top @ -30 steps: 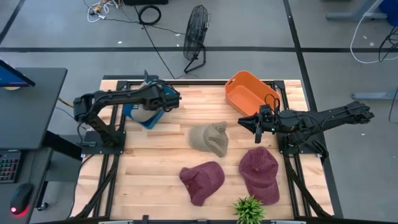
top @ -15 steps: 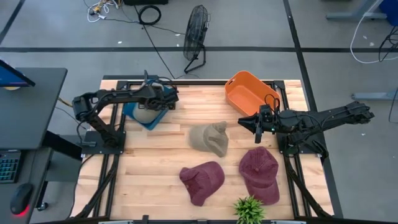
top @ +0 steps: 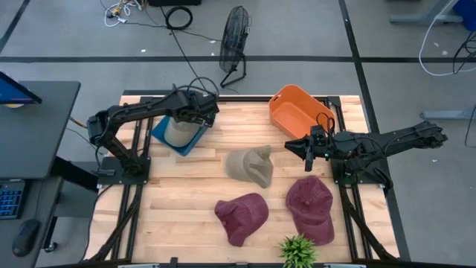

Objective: Pick & Place hat
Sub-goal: Put the left brown cap into the blue bin

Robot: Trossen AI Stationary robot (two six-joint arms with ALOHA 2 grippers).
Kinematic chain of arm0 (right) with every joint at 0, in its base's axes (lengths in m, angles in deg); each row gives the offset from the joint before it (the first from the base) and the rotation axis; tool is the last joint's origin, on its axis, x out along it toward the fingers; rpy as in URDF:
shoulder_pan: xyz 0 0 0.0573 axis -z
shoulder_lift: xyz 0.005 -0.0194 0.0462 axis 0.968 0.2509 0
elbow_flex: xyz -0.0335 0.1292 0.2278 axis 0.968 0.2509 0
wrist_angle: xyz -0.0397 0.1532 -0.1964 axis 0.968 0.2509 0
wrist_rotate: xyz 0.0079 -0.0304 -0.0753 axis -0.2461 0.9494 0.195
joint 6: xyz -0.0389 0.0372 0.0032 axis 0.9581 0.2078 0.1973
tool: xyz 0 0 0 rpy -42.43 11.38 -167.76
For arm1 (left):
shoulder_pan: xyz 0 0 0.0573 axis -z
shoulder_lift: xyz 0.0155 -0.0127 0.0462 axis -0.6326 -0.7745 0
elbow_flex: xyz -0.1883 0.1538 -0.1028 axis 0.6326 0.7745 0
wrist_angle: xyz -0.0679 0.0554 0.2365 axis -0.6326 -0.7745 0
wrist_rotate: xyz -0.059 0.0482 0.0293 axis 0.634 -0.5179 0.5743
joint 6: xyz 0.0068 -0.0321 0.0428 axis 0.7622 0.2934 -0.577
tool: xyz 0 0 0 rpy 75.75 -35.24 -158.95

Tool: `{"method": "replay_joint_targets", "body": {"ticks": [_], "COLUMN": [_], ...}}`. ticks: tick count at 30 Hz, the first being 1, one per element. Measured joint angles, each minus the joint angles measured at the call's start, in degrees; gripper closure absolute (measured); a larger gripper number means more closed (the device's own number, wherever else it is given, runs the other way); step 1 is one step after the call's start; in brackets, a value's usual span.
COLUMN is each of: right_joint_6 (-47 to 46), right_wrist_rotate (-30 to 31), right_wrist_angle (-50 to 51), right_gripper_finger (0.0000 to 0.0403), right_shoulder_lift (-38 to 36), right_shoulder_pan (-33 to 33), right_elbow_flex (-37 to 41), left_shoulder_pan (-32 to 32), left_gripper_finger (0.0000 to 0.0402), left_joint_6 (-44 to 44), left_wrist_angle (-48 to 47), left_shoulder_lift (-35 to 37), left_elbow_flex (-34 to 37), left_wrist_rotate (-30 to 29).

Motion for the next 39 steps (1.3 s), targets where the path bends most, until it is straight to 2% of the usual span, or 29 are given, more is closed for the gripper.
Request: {"method": "replay_joint_targets", "body": {"ticks": [7,13,18,24,32,37,39], "right_joint_6": [0.00,0.00,0.00,0.00,-1.57,-1.53,-1.53], "right_wrist_rotate": [0.16,0.16,0.16,0.16,0.14,0.16,0.15], "right_wrist_angle": [0.66,1.11,1.22,1.31,1.57,1.57,1.61], "right_gripper_finger": [0.0328,0.0328,0.0328,0.0328,0.0328,0.0328,0.0328], "right_shoulder_lift": [-0.02,0.00,0.00,0.00,-0.01,0.00,0.00], "right_shoulder_pan": [-0.02,0.00,0.00,-0.01,0.00,-0.02,-0.01], "right_elbow_flex": [0.00,0.00,0.00,0.00,0.00,0.00,0.00], "left_shoulder_pan": [0.72,0.84,-0.22,-4.22,-6.51,-6.96,-6.48], "left_gripper_finger": [0.0294,0.0390,0.0396,0.0398,0.0399,0.0399,0.0399], "left_joint_6": [-4.16,-5.44,-5.50,-7.22,-5.81,-5.81,-4.79], "left_wrist_angle": [0.35,3.22,8.06,15.50,24.27,32.12,32.52], "left_shoulder_lift": [0.00,-0.07,-0.11,-0.11,-0.13,-0.12,-0.13], "left_elbow_flex": [1.12,4.78,9.63,16.18,23.34,26.63,26.67], "left_wrist_rotate": [2.49,8.06,5.70,8.25,8.62,14.89,16.12]}}
